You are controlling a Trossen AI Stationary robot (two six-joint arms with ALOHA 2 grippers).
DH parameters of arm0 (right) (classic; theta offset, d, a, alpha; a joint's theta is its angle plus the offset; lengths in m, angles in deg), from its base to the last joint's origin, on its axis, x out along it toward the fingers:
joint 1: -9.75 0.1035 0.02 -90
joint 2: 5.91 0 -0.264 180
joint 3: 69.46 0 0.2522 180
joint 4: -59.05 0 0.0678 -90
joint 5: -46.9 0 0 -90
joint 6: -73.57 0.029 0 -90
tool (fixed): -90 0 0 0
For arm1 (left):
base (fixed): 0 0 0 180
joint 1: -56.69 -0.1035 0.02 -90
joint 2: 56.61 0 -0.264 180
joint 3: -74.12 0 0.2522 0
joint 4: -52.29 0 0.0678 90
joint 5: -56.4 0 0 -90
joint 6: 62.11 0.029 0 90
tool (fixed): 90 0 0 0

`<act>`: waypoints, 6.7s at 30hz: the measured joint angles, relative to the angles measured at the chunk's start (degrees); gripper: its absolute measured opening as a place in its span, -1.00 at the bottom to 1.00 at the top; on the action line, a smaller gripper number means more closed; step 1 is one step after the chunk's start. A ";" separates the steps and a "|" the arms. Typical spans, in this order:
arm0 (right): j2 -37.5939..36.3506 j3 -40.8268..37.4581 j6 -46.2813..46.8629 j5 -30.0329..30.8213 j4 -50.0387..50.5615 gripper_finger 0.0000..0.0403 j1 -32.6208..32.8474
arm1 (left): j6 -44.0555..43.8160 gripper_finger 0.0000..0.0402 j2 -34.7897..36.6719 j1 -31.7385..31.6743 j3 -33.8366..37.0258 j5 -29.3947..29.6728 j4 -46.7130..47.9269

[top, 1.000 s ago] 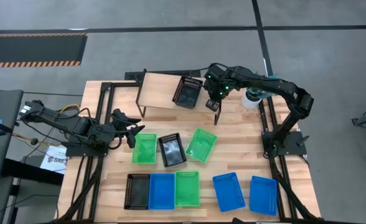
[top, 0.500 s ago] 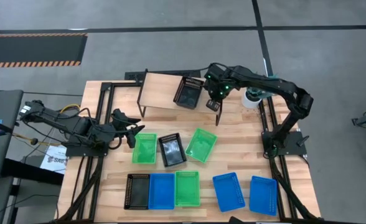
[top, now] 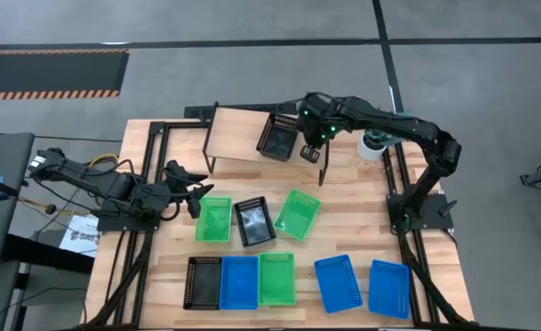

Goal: Stack baskets on shelf by color
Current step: Adjust the black bin on the shelf, then stack the top black bin on the black bin

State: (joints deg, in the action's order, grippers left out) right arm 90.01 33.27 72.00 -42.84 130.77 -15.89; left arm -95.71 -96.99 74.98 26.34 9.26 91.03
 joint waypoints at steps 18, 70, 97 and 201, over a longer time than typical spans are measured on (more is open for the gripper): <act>-1.03 -4.70 -4.32 -3.42 -19.67 -0.40 31.67 | -2.26 -0.17 0.02 0.00 0.00 -0.17 0.00; 5.25 0.57 -9.65 12.11 -31.84 -0.72 4.09 | -0.50 -0.17 0.03 0.02 0.00 -2.00 0.09; 7.30 0.48 0.08 18.08 -25.37 -0.72 5.36 | 0.83 -0.17 0.04 0.00 0.00 -2.46 0.19; 22.29 -7.54 1.41 -0.09 -38.79 -0.12 37.49 | -3.74 -0.17 -0.07 0.02 0.17 -3.60 1.42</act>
State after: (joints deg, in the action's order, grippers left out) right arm 112.30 25.73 73.41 -42.94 91.98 21.60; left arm -99.45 -97.06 75.00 26.51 5.66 92.45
